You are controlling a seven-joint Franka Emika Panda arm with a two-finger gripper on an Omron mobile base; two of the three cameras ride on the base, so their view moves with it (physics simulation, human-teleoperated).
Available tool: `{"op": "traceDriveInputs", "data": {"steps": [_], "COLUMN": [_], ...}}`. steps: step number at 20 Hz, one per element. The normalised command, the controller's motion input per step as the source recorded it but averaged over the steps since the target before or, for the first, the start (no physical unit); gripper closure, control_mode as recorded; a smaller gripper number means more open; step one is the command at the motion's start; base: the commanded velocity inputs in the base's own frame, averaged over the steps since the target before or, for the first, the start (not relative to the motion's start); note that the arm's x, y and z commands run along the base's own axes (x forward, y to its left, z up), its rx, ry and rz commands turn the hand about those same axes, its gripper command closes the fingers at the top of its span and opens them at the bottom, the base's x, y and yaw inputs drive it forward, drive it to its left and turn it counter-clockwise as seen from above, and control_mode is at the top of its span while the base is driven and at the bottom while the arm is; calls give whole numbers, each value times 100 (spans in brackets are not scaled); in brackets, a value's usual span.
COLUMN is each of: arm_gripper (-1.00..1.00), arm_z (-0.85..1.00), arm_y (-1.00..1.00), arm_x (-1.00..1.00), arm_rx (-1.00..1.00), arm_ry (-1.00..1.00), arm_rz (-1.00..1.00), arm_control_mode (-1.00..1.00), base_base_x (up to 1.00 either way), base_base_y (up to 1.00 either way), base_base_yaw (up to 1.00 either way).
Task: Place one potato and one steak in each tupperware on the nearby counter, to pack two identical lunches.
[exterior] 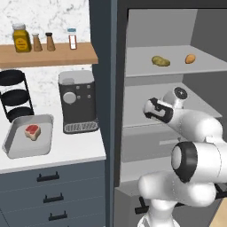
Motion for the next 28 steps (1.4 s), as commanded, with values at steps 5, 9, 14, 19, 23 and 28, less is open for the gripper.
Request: {"op": "traceDriveInputs", "data": {"steps": [5,9,14,19,23,28], "arm_gripper": [100,100,100,100,100,100], "arm_z": [73,100,100,80,65,34], "arm_y": [-10,-9,-2,0,0,16], "arm_x": [-100,-100,-100,-100,-100,-80], "arm_rx": [2,1,0,0,0,0], "arm_ry": [-1,1,3,-1,-7,-10], "arm_rz": [0,0,0,0,0,2], "arm_control_mode": [-100,-100,-100,-100,-100,100], "base_base_x": [0,0,0,0,0,-20], "base_base_y": [0,0,0,0,0,12], "base_base_yaw": [0,0,0,0,0,2]}}
